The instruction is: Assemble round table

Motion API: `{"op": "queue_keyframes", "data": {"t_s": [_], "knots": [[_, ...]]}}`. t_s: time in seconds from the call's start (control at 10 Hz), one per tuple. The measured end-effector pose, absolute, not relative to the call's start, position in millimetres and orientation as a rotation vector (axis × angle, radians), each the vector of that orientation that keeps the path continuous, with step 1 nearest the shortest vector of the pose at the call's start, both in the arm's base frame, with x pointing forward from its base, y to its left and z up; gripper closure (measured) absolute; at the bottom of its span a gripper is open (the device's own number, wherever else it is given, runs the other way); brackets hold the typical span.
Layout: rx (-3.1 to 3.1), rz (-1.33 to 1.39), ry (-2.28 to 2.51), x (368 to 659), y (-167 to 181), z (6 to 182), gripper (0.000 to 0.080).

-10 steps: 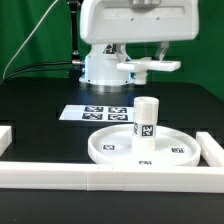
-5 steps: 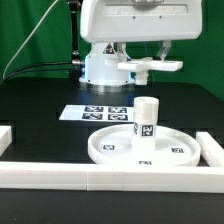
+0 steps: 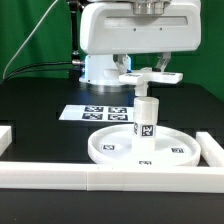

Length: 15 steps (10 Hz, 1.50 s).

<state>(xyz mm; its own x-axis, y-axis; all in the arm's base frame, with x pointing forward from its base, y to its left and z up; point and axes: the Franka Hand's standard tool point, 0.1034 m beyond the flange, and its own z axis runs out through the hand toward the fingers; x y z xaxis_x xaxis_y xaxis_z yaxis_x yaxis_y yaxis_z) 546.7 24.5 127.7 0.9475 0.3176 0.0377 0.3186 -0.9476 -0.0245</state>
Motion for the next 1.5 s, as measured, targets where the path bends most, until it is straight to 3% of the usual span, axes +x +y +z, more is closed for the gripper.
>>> {"op": "queue_keyframes", "data": {"t_s": [1.0,1.5], "knots": [[-3.073,-0.044,-0.506,540.3,37.7,103.1,0.0351],[-3.072,-0.102,-0.543,547.6,35.3,103.5,0.0351]]}}
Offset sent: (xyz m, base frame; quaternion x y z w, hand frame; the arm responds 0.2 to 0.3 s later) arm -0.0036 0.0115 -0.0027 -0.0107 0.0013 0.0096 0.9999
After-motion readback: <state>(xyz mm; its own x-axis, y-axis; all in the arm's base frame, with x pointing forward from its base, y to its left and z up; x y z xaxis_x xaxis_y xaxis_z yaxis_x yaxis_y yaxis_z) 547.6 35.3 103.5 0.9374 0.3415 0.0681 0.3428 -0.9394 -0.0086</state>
